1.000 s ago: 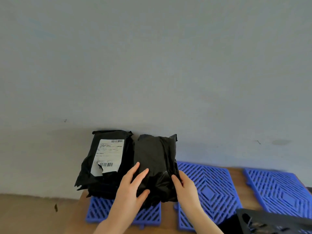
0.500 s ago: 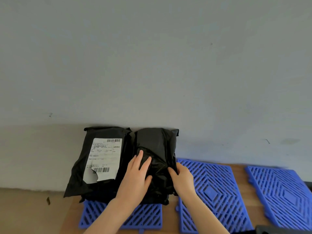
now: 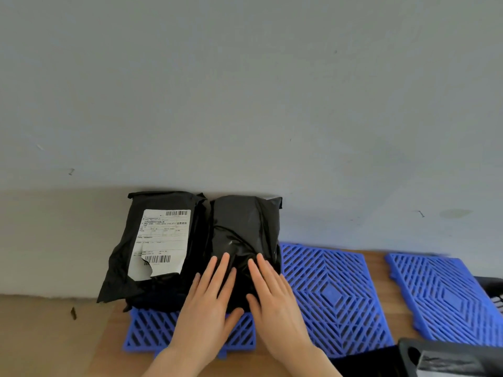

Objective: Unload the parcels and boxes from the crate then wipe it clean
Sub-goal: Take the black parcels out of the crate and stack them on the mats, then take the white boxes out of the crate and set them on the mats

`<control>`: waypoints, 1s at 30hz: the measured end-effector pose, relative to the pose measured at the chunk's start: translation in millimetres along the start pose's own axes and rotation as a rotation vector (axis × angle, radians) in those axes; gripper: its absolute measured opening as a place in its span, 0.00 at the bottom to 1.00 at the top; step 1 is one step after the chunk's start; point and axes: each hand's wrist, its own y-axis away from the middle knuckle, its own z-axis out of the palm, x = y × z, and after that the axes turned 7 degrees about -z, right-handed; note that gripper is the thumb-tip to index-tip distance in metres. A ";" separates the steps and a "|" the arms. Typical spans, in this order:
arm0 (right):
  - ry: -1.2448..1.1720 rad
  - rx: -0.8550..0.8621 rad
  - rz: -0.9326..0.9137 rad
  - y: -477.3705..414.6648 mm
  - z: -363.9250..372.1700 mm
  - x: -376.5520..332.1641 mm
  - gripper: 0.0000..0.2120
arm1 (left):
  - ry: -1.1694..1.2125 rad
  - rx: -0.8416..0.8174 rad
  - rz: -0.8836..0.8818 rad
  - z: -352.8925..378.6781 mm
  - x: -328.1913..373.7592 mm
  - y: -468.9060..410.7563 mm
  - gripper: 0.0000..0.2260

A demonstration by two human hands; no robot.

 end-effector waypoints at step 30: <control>-0.047 0.234 0.267 294.9 -200.1 142.6 0.19 | 0.394 0.097 0.262 -18.0 301.6 110.1 0.21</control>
